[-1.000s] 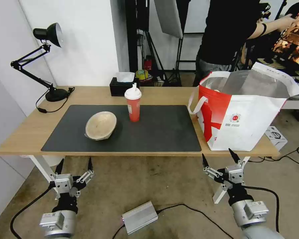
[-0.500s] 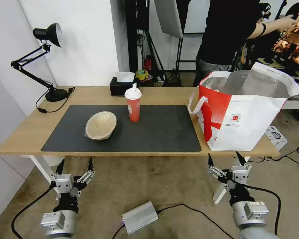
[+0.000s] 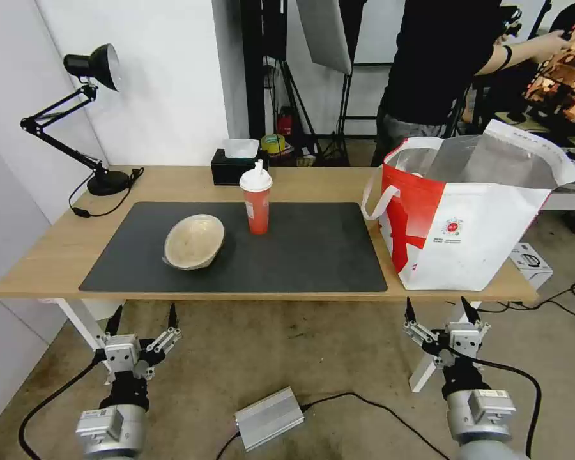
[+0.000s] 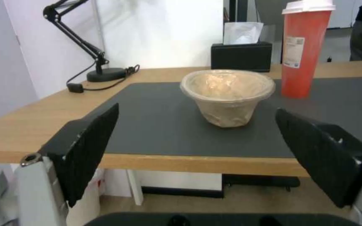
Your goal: Pick up the trash from the table and place it into the takeout bag.
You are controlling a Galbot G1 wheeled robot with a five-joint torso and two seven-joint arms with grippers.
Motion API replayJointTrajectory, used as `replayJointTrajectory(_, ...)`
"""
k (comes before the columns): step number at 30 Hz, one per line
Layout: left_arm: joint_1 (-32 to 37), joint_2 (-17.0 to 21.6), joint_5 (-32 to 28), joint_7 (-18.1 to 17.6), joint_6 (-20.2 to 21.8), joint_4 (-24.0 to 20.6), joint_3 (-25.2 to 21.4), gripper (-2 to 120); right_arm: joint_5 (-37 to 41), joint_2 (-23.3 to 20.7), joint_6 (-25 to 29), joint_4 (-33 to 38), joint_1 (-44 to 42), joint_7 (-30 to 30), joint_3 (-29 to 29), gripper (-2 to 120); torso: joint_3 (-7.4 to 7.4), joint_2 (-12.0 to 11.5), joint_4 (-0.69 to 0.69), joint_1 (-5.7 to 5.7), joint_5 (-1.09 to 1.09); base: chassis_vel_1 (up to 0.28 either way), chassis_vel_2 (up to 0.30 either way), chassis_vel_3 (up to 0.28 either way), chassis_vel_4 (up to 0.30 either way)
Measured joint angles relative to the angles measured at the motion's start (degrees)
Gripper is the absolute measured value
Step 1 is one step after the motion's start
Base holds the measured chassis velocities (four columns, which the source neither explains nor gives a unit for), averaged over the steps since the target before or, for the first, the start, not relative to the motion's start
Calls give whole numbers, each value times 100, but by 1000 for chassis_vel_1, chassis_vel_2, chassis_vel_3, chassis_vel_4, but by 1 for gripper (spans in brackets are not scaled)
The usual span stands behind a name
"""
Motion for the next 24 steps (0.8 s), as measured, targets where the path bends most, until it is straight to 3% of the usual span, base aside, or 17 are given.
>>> replayJointTrajectory(24, -26, -6, 7, 1, 4, 29, 17, 100, -198, -129, 3, 30, -78, -60, -209, 99, 0, 0, 0, 0, 0, 0, 0, 0, 0)
